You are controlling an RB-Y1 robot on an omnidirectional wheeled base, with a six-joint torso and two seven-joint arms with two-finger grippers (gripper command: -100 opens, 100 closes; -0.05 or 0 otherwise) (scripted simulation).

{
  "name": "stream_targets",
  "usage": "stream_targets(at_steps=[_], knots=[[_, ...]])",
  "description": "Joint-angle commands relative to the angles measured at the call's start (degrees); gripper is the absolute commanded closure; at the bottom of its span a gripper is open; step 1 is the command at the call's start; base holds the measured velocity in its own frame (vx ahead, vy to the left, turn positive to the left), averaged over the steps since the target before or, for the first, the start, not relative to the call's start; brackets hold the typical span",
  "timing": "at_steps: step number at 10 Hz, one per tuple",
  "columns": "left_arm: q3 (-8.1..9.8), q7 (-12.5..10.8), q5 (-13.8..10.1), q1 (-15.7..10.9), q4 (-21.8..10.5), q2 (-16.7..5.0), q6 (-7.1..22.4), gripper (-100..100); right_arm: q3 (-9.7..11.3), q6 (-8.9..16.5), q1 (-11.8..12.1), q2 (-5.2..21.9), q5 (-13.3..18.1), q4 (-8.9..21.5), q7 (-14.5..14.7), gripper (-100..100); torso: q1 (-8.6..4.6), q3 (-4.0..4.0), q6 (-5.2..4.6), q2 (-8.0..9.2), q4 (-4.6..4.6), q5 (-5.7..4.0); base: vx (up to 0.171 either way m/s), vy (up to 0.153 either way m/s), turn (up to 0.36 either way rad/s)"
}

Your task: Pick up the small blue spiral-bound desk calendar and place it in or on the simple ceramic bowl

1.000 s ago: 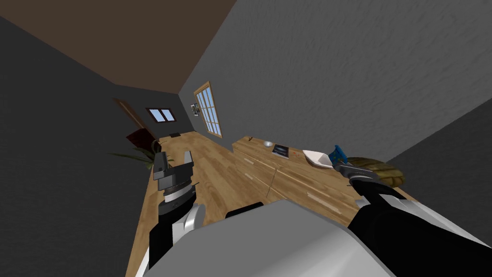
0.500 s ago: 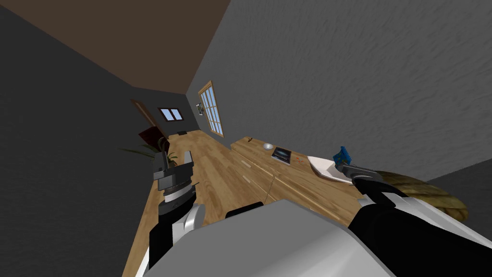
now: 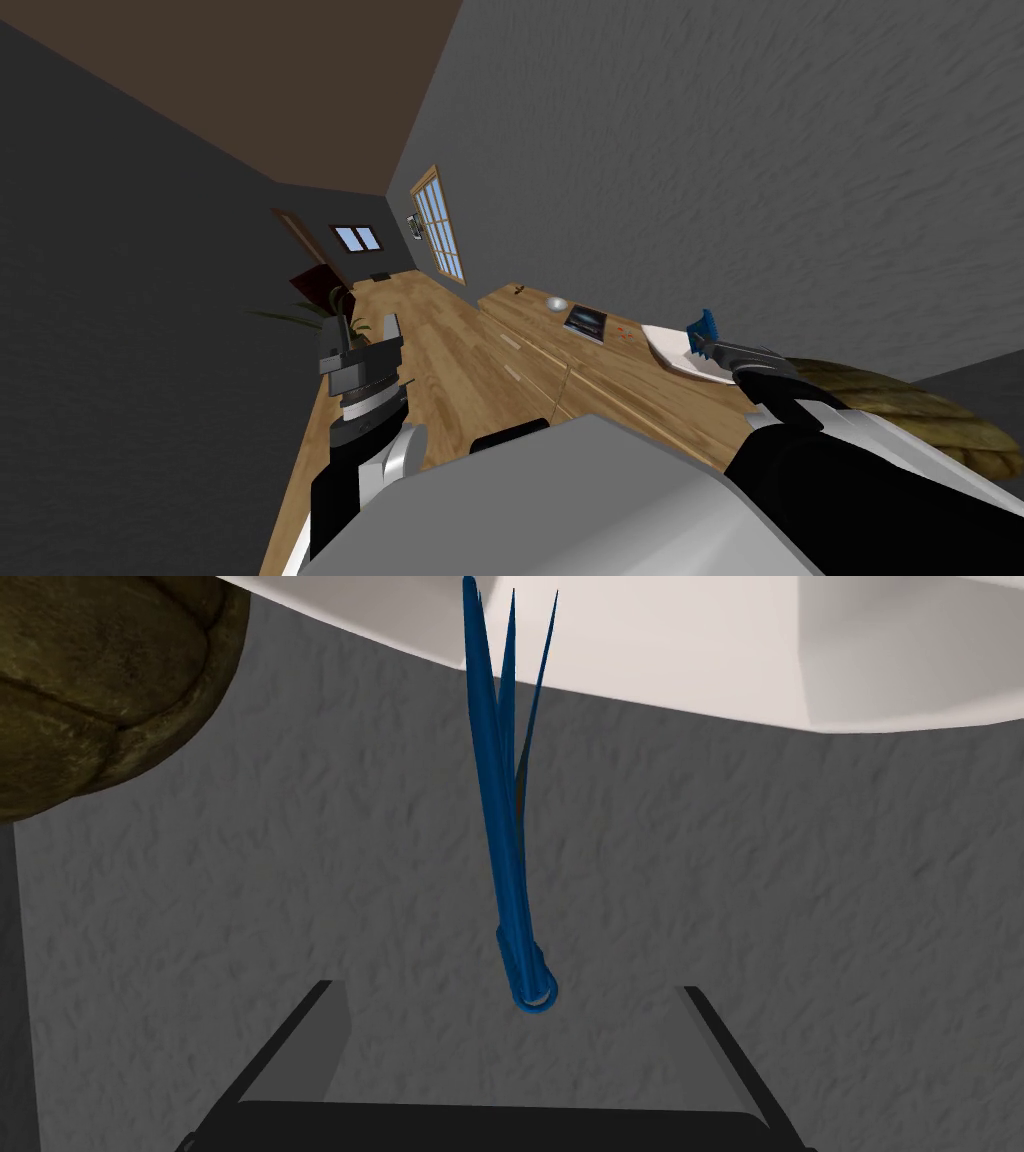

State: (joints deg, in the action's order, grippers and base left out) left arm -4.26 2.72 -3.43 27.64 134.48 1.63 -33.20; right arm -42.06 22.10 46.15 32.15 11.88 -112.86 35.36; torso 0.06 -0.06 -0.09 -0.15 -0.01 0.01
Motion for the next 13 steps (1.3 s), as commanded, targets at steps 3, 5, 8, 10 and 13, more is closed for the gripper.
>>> stream_targets(at_steps=[3,5,8,10,13], knots=[[0.00,0.0,0.0,0.0,0.0,0.0,0.0,0,-0.9,1.6,1.6,0.9,-1.6,-2.1,-0.2,-100,0.01,0.00,0.00,0.01,0.00,0.00,0.001,-0.004,-0.005],[0.00,0.0,0.0,0.0,0.0,0.0,0.0,0,-1.8,3.1,3.2,1.8,-3.2,-4.3,-0.5,-100,-0.05,0.00,0.00,0.00,0.00,0.00,0.007,-0.025,-0.013],[0.00,0.0,0.0,0.0,0.0,0.0,0.0,0,-3.2,5.4,5.6,3.1,-5.6,-7.5,-0.8,-100,-0.05,-0.01,0.00,-0.02,0.00,-0.01,0.008,-0.019,-0.009],[0.00,0.0,0.0,0.0,0.0,0.0,0.0,0,-4.1,7.0,7.2,4.0,-7.1,-9.6,-1.0,-100,-0.03,0.00,0.00,0.00,0.00,0.00,0.004,-0.018,-0.013],[0.00,0.0,0.0,0.0,0.0,0.0,0.0,0,-4.3,7.3,7.5,4.3,-7.6,-10.0,-1.1,0,-0.02,0.00,0.00,0.00,0.00,-0.02,0.002,-0.009,-0.003]])
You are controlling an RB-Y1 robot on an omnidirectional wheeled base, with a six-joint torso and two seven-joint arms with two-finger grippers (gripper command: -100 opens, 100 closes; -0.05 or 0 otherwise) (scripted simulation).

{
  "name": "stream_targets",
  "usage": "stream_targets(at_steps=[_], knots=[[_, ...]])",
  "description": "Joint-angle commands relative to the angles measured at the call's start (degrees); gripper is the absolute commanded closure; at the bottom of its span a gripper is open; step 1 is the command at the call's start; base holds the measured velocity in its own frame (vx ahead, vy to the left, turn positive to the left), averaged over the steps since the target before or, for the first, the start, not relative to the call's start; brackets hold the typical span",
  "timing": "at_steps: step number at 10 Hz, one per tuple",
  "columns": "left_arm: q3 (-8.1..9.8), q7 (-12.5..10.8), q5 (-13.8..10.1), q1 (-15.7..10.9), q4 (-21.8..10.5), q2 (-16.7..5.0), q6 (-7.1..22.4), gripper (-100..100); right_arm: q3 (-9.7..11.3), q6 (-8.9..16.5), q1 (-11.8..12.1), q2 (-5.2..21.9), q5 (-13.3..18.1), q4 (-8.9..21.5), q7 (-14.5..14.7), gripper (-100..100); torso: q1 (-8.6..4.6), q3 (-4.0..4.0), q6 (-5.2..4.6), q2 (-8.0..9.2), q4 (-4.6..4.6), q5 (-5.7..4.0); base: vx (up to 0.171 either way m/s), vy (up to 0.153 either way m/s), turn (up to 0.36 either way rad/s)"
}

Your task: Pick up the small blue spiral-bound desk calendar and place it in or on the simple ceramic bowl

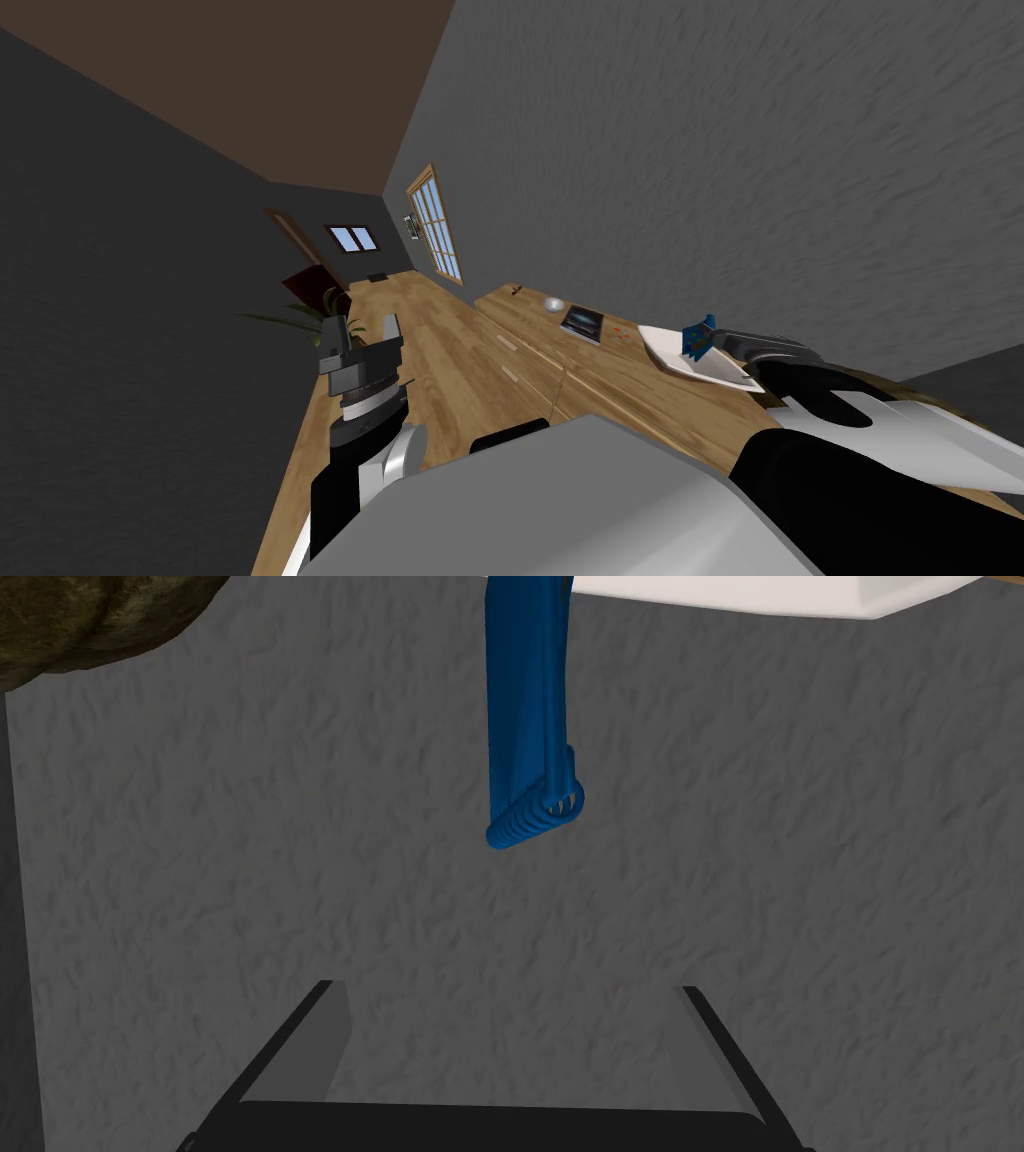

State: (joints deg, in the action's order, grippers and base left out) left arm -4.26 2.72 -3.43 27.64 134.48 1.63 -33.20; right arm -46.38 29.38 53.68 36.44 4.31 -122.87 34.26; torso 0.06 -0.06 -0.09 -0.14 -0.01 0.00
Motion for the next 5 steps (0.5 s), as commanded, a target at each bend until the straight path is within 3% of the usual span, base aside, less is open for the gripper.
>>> stream_targets(at_steps=[1,5], knots=[[0.00,0.0,0.0,0.0,0.0,0.0,0.0,0,0.0,0.0,0.0,0.0,0.0,0.0,0.0,0,0.00,0.00,0.00,0.00,0.00,0.00,0.000,0.000,0.000],[0.00,0.0,0.0,0.0,0.0,0.0,0.0,0,0.0,0.0,0.0,0.0,0.0,0.0,0.0,0,0.01,0.00,0.00,0.00,0.00,0.00,0.000,0.000,0.000]])
